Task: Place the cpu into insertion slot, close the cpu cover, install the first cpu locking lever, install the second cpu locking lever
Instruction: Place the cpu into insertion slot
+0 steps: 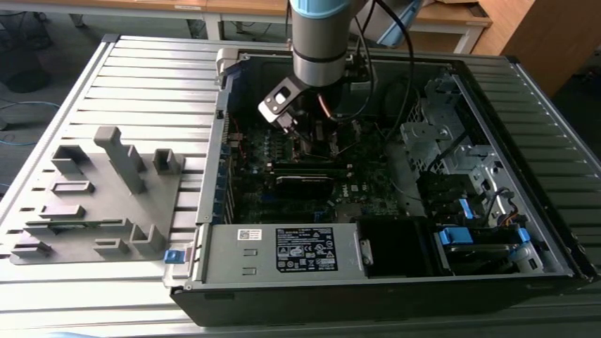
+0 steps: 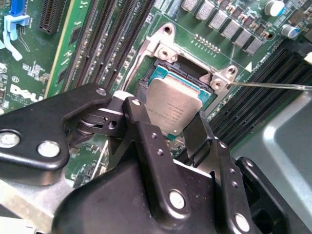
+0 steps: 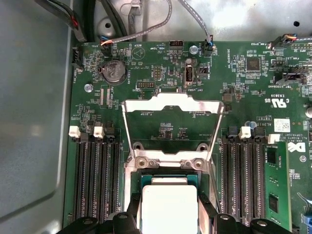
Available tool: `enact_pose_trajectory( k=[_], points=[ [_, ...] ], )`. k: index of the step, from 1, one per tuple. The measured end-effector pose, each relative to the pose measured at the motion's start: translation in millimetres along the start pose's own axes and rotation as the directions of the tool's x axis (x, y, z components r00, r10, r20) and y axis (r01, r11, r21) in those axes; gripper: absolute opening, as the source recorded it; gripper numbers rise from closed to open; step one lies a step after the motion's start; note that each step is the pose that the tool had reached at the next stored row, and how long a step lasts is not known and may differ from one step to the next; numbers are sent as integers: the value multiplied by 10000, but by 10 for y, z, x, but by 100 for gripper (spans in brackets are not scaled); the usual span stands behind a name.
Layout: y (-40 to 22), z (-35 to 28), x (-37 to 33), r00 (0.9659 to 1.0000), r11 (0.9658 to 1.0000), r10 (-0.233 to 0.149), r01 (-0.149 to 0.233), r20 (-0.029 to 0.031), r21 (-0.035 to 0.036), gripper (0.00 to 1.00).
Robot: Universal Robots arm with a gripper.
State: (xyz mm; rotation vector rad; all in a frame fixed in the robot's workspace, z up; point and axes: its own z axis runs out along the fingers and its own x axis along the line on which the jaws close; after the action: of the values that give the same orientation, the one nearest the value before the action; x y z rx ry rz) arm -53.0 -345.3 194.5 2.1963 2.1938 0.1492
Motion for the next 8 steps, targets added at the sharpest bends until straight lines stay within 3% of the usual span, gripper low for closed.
enact_pose_trajectory(
  k=[8],
  points=[
    [-2,17,-1,10000,10000,1,-1,1,1,54]
  ],
)
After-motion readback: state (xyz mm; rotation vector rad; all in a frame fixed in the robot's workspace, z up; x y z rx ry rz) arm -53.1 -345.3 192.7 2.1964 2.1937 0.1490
